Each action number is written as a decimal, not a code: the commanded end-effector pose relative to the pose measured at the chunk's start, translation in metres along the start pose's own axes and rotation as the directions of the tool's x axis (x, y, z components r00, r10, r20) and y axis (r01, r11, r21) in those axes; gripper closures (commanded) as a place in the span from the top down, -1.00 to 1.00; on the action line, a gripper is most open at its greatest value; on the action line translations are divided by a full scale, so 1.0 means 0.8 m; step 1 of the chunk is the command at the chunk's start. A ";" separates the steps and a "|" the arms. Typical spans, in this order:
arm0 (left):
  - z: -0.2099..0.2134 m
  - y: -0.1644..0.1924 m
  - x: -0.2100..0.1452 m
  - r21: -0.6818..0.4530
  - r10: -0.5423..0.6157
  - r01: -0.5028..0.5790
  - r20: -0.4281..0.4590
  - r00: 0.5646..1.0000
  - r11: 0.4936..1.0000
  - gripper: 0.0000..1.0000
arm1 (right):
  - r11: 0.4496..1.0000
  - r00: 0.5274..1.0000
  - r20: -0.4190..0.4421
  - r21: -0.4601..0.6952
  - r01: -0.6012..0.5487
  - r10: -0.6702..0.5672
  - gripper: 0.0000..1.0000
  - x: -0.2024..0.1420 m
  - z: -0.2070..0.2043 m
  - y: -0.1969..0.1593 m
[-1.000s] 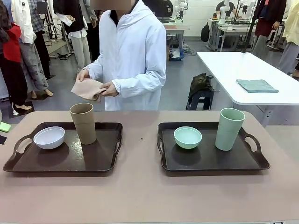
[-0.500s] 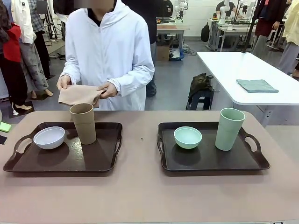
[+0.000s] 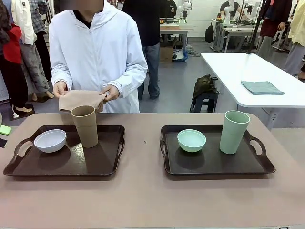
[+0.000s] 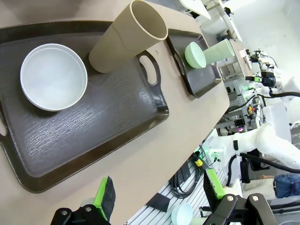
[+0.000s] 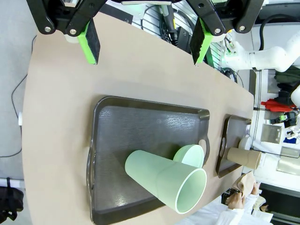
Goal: Set up a tray with a mat and arrange the tableware.
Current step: Pick up the Picnic Bowl and Reusable plastic cup from the Handle tray in front of the human's position and hold them in the air.
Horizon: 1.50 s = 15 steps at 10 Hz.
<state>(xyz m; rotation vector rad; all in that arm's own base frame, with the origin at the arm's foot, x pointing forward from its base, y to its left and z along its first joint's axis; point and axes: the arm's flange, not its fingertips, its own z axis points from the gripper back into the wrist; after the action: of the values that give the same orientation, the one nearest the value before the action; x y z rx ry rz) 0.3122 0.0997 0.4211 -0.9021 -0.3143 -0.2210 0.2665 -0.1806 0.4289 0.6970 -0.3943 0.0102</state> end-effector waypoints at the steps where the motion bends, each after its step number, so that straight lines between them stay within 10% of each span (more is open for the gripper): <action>1: 0.001 0.004 0.002 -0.017 -0.022 0.022 0.017 1.000 1.000 1.00 | 1.000 1.000 0.010 0.019 -0.003 0.003 1.00 0.001 0.001 -0.002; 15: 0.000 0.000 0.000 0.000 0.000 0.000 0.000 1.000 1.000 1.00 | 1.000 1.000 0.010 0.019 -0.003 0.003 1.00 0.001 0.001 -0.002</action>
<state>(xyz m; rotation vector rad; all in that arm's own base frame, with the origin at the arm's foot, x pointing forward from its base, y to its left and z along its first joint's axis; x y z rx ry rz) 0.3123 0.0996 0.4209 -0.9002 -0.3136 -0.2220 0.2664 -0.1807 0.4288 0.6969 -0.3942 0.0096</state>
